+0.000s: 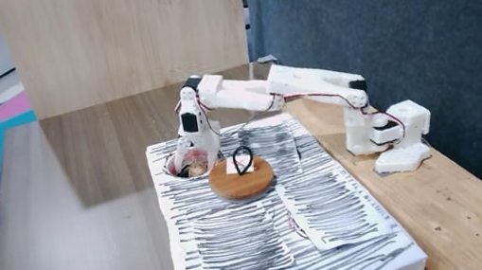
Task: Pick the brown debris from the hole.
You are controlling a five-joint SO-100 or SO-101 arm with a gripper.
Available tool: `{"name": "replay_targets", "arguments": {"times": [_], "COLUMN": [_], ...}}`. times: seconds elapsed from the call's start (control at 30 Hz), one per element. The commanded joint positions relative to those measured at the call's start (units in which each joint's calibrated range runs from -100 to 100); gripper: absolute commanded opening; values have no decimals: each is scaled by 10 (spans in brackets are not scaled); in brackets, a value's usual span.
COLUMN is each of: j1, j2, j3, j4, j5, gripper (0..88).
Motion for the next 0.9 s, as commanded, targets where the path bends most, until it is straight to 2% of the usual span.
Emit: {"name": "replay_targets", "arguments": {"times": [0.0,0.37,0.47,0.63,0.87], "j1": [0,5,5,5,0], "j2": [9,11,11,10,-1], "j3": [0,0,0,0,0], "j4": [1,1,-4,-16,-16], "j5": [-1,-1,1,4,4], "gripper": [265,250,189,2,12]}}
